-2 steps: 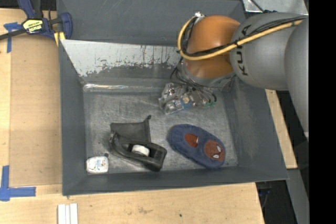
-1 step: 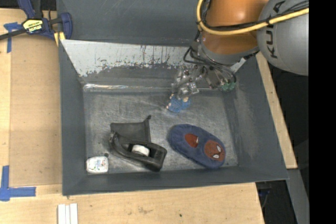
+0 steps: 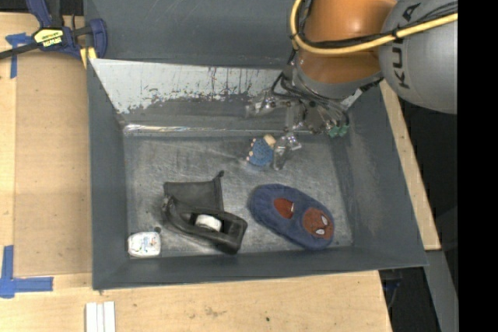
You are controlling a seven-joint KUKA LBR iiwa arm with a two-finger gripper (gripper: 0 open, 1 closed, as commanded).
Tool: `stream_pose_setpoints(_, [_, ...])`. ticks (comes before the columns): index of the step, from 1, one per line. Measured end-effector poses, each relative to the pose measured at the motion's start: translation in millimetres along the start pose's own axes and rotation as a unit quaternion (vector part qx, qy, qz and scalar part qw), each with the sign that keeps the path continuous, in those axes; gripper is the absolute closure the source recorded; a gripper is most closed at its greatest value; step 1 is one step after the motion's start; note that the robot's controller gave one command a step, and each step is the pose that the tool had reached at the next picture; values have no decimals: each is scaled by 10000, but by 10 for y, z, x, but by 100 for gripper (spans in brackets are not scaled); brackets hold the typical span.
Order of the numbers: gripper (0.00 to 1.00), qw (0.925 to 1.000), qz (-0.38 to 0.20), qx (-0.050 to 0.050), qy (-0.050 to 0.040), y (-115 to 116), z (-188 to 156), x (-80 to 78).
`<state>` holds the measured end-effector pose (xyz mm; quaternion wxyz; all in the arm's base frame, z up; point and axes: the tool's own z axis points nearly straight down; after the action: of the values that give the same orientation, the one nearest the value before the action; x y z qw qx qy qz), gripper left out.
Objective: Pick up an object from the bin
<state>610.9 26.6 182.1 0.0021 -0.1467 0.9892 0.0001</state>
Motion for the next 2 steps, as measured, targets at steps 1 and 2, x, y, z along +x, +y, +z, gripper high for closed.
stream_pose_setpoints(1, [0,9952,979,-1,26,-241,665,-22])
stream_pose_setpoints(2, [0,10000,31,4,-15,-361,1079,-68])
